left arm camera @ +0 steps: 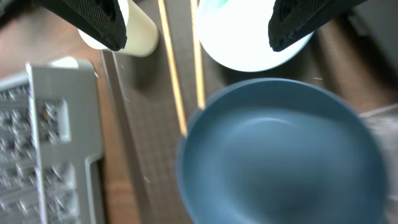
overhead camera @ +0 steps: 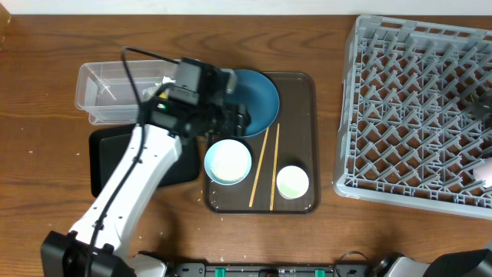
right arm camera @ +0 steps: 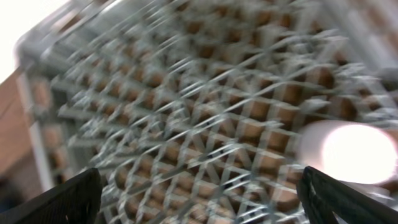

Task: Sort waste into correct bins and load items into the dishwasher rack
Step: 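Grasp the white cup on the brown tray with the left gripper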

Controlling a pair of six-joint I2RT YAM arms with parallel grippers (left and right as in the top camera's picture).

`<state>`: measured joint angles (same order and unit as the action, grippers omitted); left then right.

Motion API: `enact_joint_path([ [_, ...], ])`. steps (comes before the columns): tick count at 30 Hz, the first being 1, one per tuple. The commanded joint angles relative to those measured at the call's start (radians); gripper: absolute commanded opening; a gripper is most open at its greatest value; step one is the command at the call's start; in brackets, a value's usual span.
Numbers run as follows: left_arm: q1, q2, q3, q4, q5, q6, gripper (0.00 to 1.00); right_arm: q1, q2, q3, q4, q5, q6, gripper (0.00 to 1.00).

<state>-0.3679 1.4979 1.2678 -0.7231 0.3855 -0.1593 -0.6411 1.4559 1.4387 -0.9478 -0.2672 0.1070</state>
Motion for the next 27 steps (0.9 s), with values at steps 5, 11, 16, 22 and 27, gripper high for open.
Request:
enact_joint_path([
  [5, -0.16, 0.018, -0.05, -0.042, -0.002, 0.009, 0.75, 0.258, 0.003, -0.014, 0.013, -0.036, -0.034, 0.99],
  [11, -0.269, 0.04, -0.106, -0.04, -0.004, 0.009, 0.76, 0.381, 0.003, -0.014, 0.021, 0.008, -0.034, 0.99],
  [16, -0.332, 0.095, -0.154, -0.005, -0.044, 0.009, 0.76, 0.407, 0.003, -0.014, 0.02, 0.008, -0.034, 0.99],
  [22, -0.353, 0.203, -0.168, 0.057, -0.039, 0.008, 0.54, 0.407, 0.003, -0.014, 0.019, 0.009, -0.034, 0.99],
  [27, -0.343, 0.227, -0.163, 0.063, -0.04, 0.009, 0.06, 0.407, 0.003, -0.014, 0.019, 0.009, -0.034, 0.99],
])
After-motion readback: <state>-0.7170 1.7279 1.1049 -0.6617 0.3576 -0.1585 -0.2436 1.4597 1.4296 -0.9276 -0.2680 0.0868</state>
